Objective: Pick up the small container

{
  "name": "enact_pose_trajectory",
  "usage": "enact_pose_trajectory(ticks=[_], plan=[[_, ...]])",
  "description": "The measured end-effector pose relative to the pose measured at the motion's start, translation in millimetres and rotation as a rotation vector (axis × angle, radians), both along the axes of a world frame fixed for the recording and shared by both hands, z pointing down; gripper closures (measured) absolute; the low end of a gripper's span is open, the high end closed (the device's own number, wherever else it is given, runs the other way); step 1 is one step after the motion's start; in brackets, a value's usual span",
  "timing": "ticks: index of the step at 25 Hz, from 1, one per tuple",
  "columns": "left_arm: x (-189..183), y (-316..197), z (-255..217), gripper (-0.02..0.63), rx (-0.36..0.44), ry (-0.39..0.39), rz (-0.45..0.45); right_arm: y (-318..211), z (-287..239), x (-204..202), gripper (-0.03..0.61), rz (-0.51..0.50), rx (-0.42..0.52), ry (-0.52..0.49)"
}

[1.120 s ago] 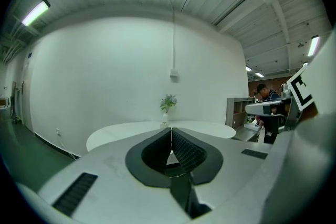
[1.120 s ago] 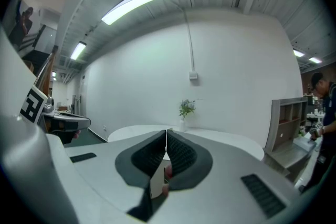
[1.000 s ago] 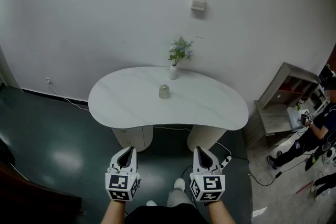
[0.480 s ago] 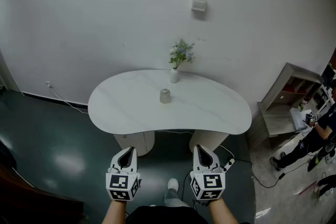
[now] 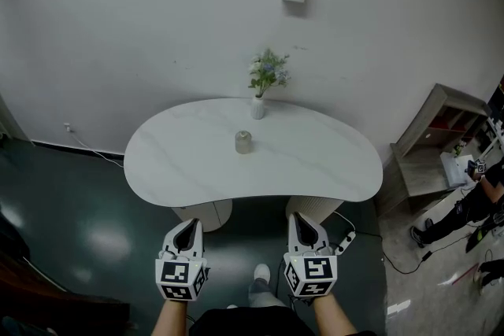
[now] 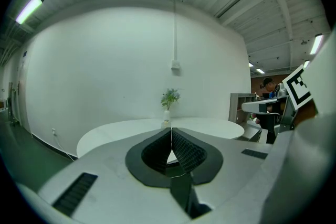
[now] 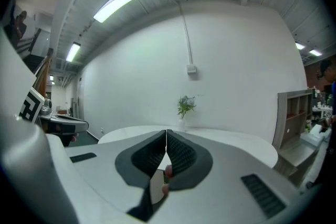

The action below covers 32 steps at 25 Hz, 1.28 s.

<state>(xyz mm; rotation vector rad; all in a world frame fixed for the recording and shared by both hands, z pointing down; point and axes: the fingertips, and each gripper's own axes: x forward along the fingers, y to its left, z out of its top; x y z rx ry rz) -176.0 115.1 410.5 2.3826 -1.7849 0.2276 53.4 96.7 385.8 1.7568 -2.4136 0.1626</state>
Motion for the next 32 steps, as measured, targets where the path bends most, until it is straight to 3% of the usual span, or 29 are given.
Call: enact_pose_trajectory(ticks=[17,32], plan=[[13.0,-101.0,13.7,0.601,-0.054,-0.027,-0.021,-109.3,19.2,14.9,0.512,-0.018,-0.056,-0.030],[38.0,-175.4,-9.3,0.601,-0.027,-0.067,-0.066,-191.8,5.2,55.2,0.512,-0.044,-0.029,-0.113]])
